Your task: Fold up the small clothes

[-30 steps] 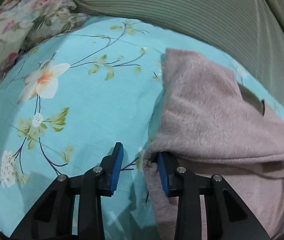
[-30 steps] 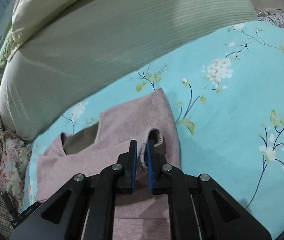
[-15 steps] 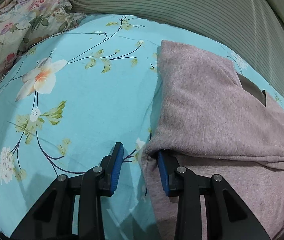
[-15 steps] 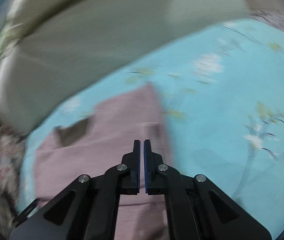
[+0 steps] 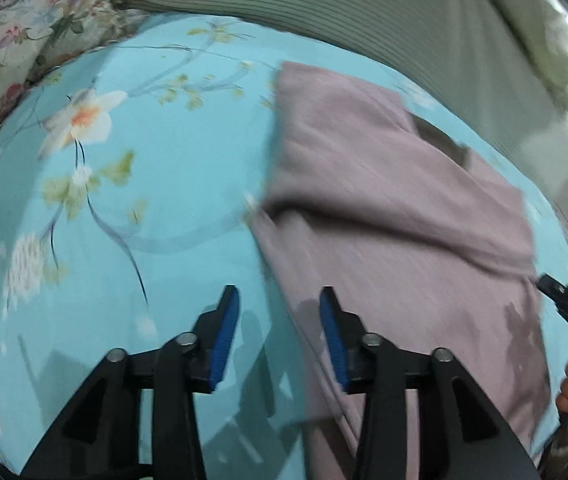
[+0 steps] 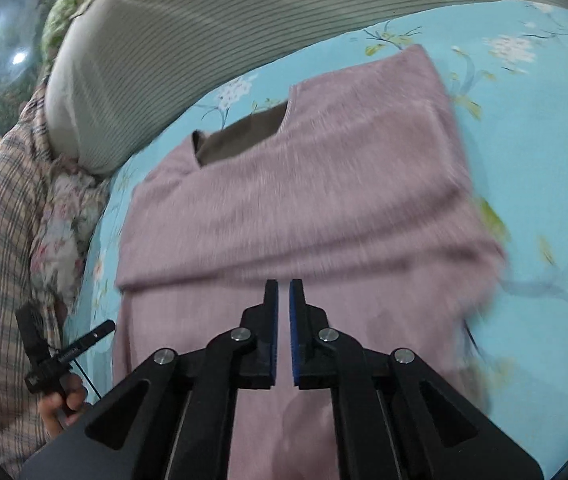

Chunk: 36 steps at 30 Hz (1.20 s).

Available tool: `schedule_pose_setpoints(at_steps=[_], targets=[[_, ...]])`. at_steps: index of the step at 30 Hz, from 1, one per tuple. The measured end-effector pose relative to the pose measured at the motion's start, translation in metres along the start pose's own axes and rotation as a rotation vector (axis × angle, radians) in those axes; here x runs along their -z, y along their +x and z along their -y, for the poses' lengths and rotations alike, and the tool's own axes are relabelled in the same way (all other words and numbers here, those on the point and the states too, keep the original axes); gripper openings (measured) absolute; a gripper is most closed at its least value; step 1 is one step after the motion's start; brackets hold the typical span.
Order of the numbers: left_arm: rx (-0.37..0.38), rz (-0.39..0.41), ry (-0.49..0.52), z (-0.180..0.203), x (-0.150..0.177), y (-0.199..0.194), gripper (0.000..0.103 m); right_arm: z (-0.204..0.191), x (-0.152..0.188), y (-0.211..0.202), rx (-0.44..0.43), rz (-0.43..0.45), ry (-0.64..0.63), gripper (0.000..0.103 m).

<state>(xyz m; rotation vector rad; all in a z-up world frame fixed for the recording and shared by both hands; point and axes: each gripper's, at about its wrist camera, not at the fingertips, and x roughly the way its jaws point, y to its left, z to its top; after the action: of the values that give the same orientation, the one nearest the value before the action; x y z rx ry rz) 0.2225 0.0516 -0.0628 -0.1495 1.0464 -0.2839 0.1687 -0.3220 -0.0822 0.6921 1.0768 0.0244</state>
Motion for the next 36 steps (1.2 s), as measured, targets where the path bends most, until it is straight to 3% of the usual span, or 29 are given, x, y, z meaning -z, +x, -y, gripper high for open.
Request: schedule_pose_setpoints(at_steps=[2, 3, 6, 13, 18, 21, 24, 27, 28, 29, 31, 34, 36], targets=[[0.043, -0.023, 0.037, 0.015, 0.026, -0.015, 0.050, 0.001, 0.022, -0.024, 0.012, 0.021, -0.005, 0.059], [0.056, -0.039, 0.058, 0.022, 0.038, -0.020, 0.051, 0.004, 0.034, -0.037, 0.018, 0.040, -0.013, 0.061], [0.081, -0.081, 0.080, 0.040, 0.075, -0.035, 0.058, 0.010, 0.065, -0.065, 0.027, 0.047, -0.005, 0.062], [0.137, -0.175, 0.076, 0.067, 0.138, -0.060, 0.059, 0.002, 0.142, -0.100, -0.043, -0.040, -0.031, 0.062], [0.157, -0.200, 0.122, 0.086, 0.167, -0.078, 0.059, 0.004, 0.181, -0.088, -0.158, -0.124, 0.039, 0.062], [0.135, -0.215, 0.174, 0.099, 0.178, -0.073, 0.059, 0.011, 0.187, -0.075, -0.145, -0.123, 0.073, 0.061], [0.083, -0.234, 0.211, 0.107, 0.187, -0.059, 0.059, 0.023, 0.184, -0.067, -0.152, -0.084, 0.135, 0.054], [0.042, -0.219, 0.243, 0.111, 0.191, -0.051, 0.055, 0.029, 0.177, -0.061, -0.153, -0.048, 0.165, 0.026], [0.024, -0.206, 0.265, 0.112, 0.192, -0.051, 0.045, 0.030, 0.178, -0.061, -0.156, -0.045, 0.172, 0.013], [0.006, -0.195, 0.285, 0.110, 0.194, -0.053, 0.037, 0.032, 0.178, -0.063, -0.162, -0.042, 0.171, 0.013], [0.035, -0.188, 0.292, 0.103, 0.194, -0.059, 0.008, 0.032, 0.180, -0.074, -0.168, -0.032, 0.142, 0.011], [0.120, -0.179, 0.230, 0.072, 0.192, -0.079, 0.004, 0.044, 0.183, -0.102, -0.195, 0.005, 0.130, 0.009], [0.137, -0.156, 0.195, 0.052, 0.191, -0.094, 0.003, 0.062, 0.183, -0.127, -0.151, 0.041, 0.131, 0.009]])
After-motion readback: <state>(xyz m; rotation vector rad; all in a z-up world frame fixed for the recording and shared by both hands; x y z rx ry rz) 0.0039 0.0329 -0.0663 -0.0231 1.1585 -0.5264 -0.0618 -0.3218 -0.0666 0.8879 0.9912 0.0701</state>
